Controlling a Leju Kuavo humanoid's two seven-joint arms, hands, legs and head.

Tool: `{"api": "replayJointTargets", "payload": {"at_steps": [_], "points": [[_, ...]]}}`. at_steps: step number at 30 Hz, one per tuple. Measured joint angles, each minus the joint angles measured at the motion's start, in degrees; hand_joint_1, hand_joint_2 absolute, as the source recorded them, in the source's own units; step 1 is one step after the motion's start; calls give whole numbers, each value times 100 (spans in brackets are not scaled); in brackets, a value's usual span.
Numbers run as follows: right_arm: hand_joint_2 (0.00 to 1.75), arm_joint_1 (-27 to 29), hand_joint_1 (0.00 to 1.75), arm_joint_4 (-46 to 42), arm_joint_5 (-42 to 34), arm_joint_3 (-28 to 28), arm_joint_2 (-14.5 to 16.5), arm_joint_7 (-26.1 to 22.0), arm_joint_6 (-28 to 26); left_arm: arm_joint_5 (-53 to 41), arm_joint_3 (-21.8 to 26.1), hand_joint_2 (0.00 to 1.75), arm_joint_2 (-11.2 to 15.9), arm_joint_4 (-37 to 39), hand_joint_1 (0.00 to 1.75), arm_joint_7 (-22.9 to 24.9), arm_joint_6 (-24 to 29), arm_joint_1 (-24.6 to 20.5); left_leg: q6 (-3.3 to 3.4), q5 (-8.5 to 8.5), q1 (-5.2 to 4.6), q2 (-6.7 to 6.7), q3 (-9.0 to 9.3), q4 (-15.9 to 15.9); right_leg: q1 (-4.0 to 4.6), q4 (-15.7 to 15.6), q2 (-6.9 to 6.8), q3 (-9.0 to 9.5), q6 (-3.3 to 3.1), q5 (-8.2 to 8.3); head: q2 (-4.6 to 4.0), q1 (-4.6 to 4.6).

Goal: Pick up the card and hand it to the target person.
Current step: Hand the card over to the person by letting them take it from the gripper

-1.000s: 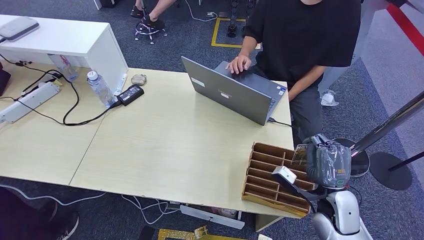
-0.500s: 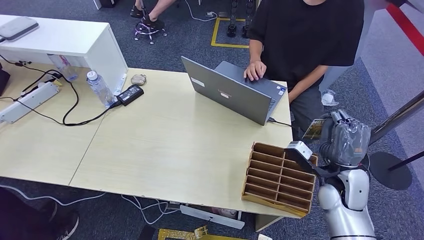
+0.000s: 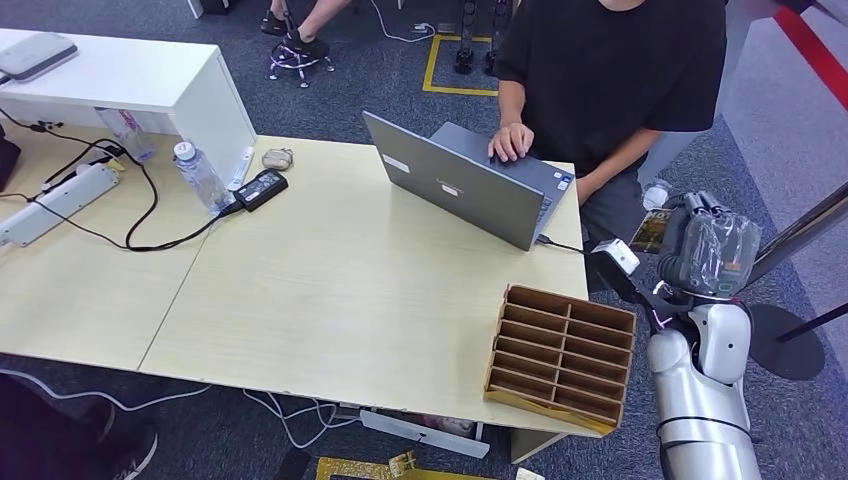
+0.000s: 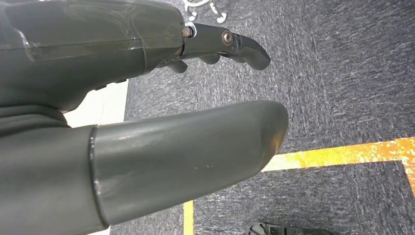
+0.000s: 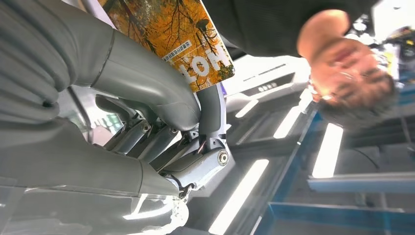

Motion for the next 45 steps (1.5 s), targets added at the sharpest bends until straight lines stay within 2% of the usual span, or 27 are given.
{"api": "replayJointTargets", "payload": {"at_steps": [10, 36, 37, 39, 41, 43, 45], "points": [[175, -290, 175, 699, 298, -286, 63, 335, 0, -62, -48, 0, 43, 0, 0, -42, -44, -7, 0, 0, 0, 0, -1, 0, 0, 0, -1, 0, 0, 0, 0, 1], [175, -505, 175, 1407, 339, -353, 189, 479, -2, -132, -152, 0, 104, 0, 0, -53, -163, -11, 0, 0, 0, 0, -1, 0, 0, 0, -1, -1, 0, 0, 0, 1], [175, -506, 171, 1414, 346, -353, 189, 493, -2, -132, -154, 0, 106, 0, 0, -52, -170, -11, 0, 0, 0, 0, -1, 0, 0, 0, -1, -1, 0, 0, 0, 1], [175, -506, 115, 1425, 366, -353, 189, 536, -2, -132, -156, 0, 109, 0, 0, -50, -179, -11, 0, 0, 0, 0, -1, 0, 0, 0, -1, -1, 0, 0, 0, 1], [175, -506, 32, 1430, 399, -353, 189, 591, -2, -133, -158, 0, 110, 0, 0, -46, -183, -11, 0, 0, 0, 0, -1, 0, 0, 0, -1, -1, 0, 0, 0, 0], [175, -507, 1, 1436, 437, -353, 187, 669, -2, -134, -160, 0, 110, 0, 0, -44, -185, -11, 0, 0, 0, 0, -1, 0, 0, 0, -1, -1, 0, 0, 0, 0], [175, -508, 0, 1451, 454, -353, 186, 761, -2, -135, -166, 0, 111, 0, 0, -43, -186, -11, 0, 0, 0, 0, -1, 0, 0, 0, -1, -1, 0, 0, 0, 1]]}}
